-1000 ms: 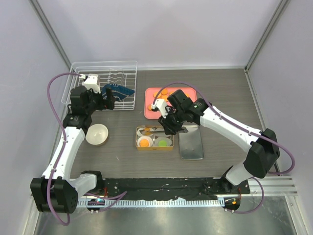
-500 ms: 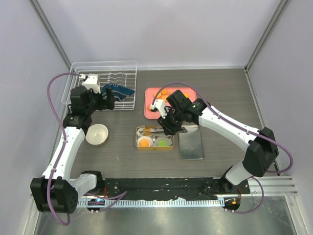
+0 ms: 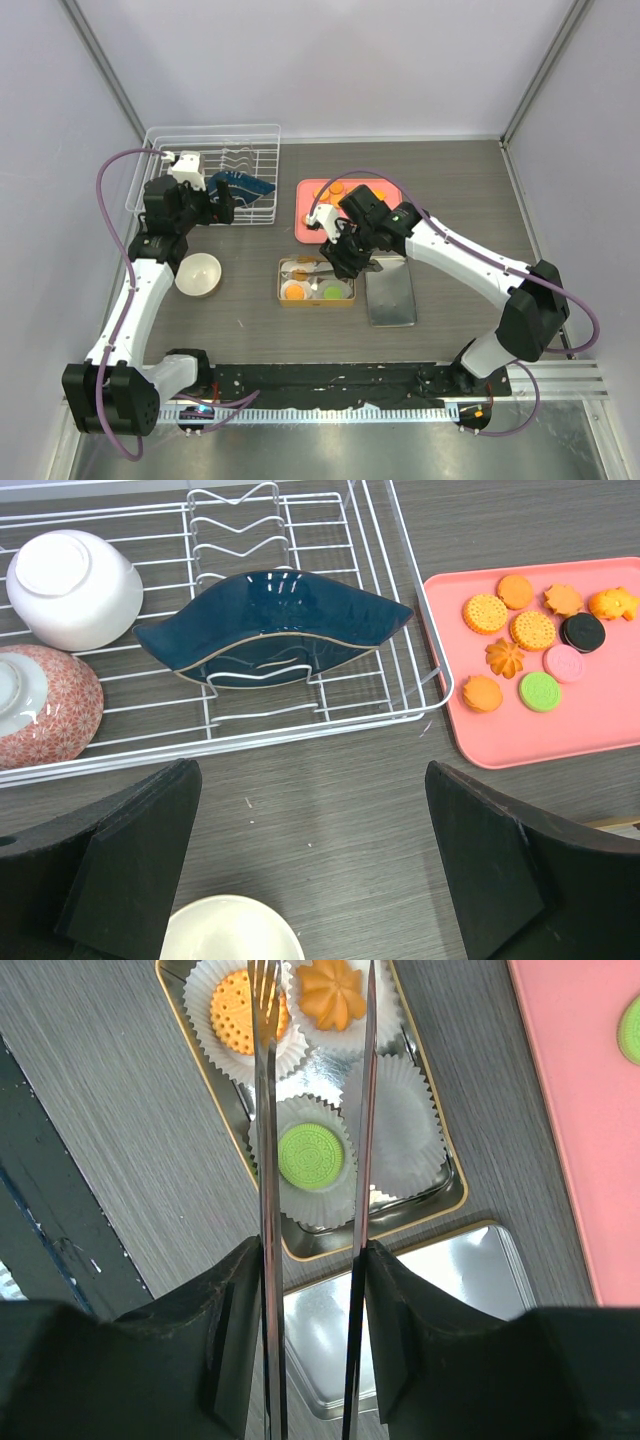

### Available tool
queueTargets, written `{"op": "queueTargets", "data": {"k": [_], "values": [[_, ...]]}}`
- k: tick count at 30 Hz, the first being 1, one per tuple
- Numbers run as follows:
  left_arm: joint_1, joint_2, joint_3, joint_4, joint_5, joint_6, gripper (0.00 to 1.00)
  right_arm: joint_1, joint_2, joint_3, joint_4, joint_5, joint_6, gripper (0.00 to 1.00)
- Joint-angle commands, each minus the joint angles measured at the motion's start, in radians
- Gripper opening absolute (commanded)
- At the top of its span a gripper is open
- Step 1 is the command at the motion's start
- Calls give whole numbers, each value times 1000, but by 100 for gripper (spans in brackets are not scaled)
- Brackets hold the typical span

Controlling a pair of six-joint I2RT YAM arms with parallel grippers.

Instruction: Pack the cookies

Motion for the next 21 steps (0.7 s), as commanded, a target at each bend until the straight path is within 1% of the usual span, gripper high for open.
{"op": "queueTargets", "data": {"k": [1, 10, 14, 17, 21], "values": [[5, 3, 8, 50, -1, 6, 100, 5, -32, 35, 31, 13, -10, 48], [5, -2, 6, 50, -1, 8, 99, 5, -76, 64, 16, 27, -13, 48], [5, -3, 6, 47, -1, 8, 100, 2, -118, 87, 16, 73, -16, 48], [5, -3, 8, 48, -3, 6, 100, -21, -139, 110, 24, 98, -14, 48], [6, -3, 8, 48, 2, 6, 100, -87, -138, 138, 36, 119, 3, 48]]}}
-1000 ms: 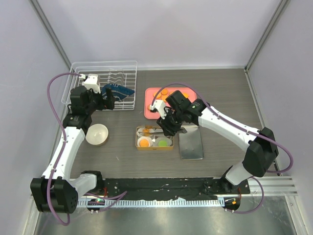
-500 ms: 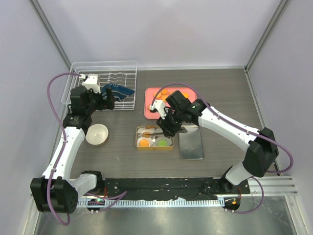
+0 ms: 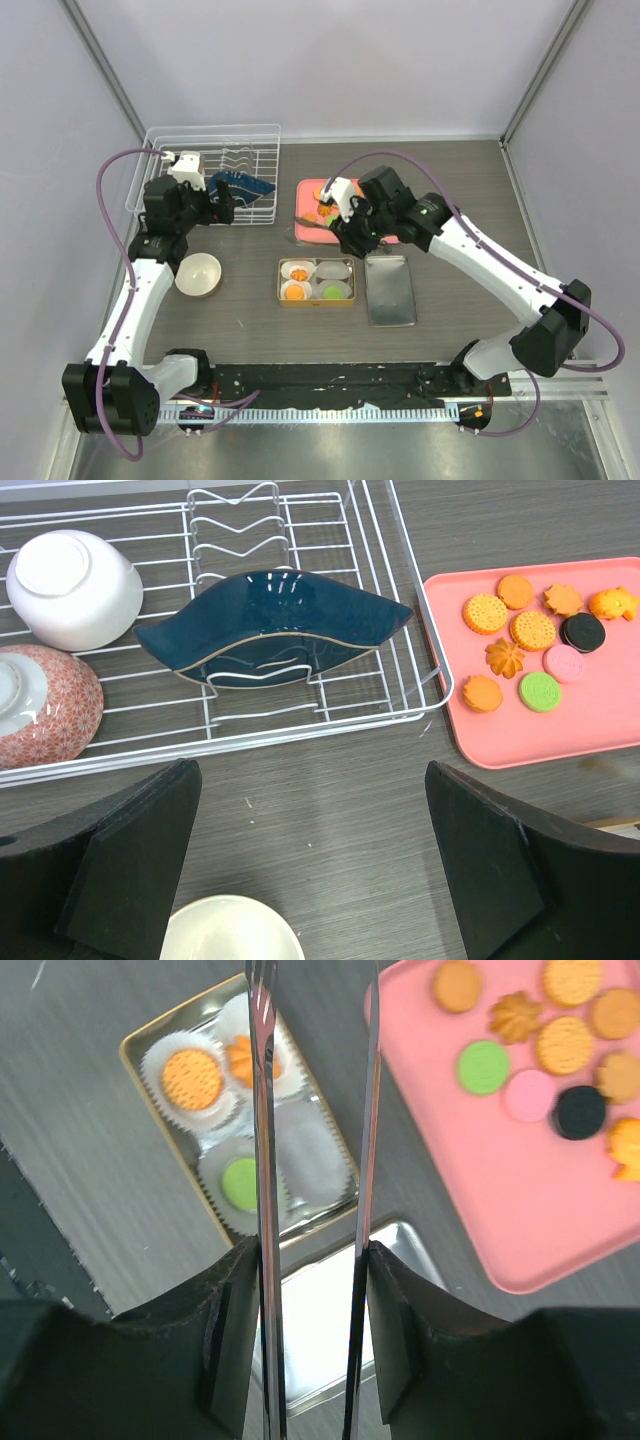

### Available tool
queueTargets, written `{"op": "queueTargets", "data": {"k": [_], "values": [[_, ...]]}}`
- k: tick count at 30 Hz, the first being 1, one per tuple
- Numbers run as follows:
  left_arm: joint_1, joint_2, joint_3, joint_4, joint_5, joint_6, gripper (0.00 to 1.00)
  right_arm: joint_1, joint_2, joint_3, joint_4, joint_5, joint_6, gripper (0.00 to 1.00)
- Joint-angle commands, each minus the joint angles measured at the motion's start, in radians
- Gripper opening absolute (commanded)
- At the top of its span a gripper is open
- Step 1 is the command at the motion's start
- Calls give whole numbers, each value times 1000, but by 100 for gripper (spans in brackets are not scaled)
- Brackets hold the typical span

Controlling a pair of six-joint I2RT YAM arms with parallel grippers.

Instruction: Pack the cookies

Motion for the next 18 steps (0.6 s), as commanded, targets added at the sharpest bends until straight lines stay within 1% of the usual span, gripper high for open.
{"op": "queueTargets", "data": {"k": [1, 3, 7, 11, 18], "values": [[5, -5, 6, 48, 2, 6, 100, -93, -36, 71, 50, 44, 11, 49], [5, -3, 8, 47, 5, 6, 100, -135, -18, 75, 56, 43, 16, 50], [5, -2, 8, 48, 6, 5, 100, -256, 25, 65, 80, 44, 19, 51], [5, 1, 8, 50, 8, 5, 100, -337, 77, 45, 119, 49, 19, 52], [5, 1, 6, 48, 6, 5, 100, -436, 163, 28, 192, 64, 7, 52]]}}
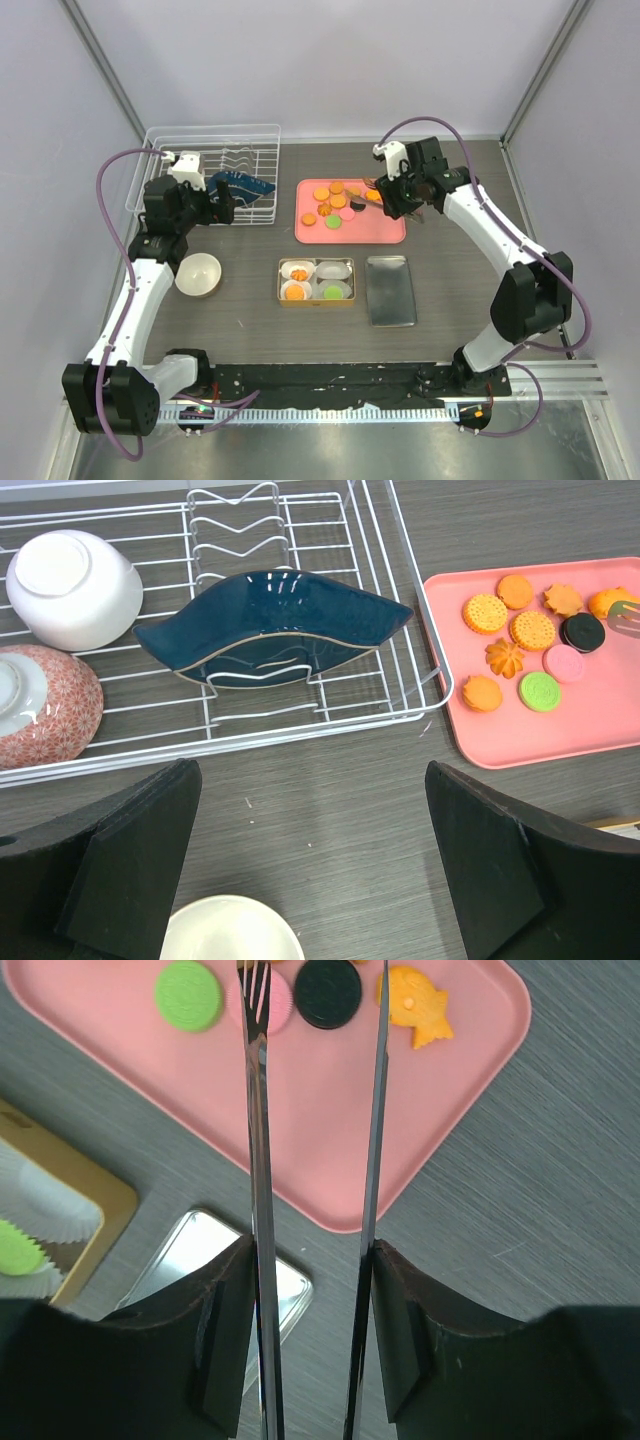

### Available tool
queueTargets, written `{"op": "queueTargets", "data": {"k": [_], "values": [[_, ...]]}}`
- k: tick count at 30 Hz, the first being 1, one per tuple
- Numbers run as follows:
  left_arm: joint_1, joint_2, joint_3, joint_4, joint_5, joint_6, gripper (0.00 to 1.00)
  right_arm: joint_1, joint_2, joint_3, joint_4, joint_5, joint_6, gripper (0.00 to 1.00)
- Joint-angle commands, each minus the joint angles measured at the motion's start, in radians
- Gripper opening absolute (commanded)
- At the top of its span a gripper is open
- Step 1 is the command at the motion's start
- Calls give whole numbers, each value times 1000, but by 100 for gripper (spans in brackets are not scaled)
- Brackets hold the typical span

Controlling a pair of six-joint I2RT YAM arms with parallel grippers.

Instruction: Pack the cookies

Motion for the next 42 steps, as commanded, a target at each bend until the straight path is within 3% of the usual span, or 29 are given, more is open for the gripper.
{"op": "queueTargets", "data": {"k": [1, 9, 27, 42], "values": [[5, 2, 6, 47, 6, 6, 100, -48, 38, 1, 89, 6, -10, 52], [6, 6, 11, 45, 0, 8, 100, -103, 84, 8, 106, -55, -36, 52], [5, 10, 11, 47, -6, 9, 100, -106, 175, 75, 109, -142, -10, 52], [5, 10, 9, 45, -3, 11, 100, -105, 69, -8, 117, -187, -24, 52]]}}
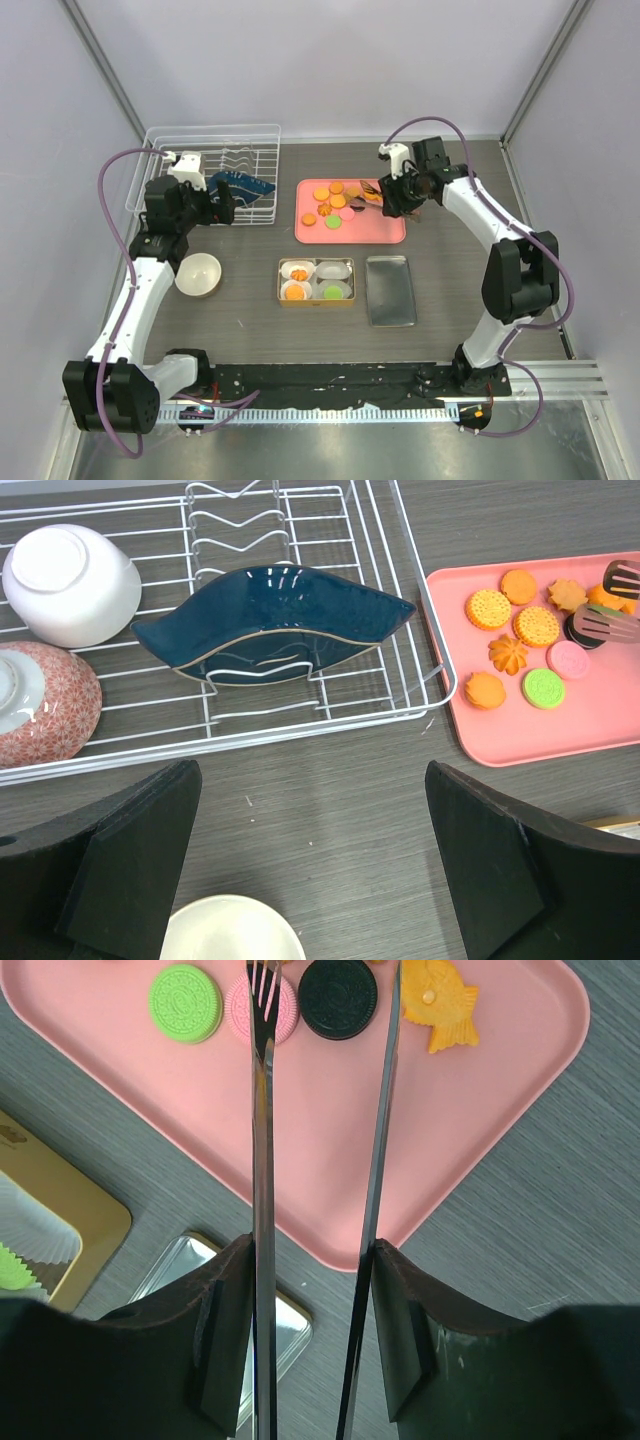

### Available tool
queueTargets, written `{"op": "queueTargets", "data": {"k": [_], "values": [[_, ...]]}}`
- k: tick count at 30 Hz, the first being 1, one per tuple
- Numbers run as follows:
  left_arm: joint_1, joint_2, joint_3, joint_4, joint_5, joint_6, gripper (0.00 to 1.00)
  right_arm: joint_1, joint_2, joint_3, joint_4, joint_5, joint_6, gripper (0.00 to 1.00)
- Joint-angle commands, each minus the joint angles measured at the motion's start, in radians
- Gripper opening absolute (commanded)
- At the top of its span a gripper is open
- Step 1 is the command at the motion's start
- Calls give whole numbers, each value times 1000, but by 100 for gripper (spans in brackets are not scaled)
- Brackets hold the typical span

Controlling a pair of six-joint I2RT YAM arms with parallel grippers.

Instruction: Pack the cookies

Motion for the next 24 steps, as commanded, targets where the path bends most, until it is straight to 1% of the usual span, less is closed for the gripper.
{"op": "queueTargets", "data": {"k": [1, 9, 24], "values": [[5, -1, 9, 45, -1, 6, 100, 2, -90, -18, 38, -24, -4, 52], [5, -5, 9, 44, 2, 4, 100, 2, -106, -65, 41, -19, -15, 52], [5, -2, 9, 43, 2, 6, 100, 2, -83, -84, 55, 4, -18, 51]]}}
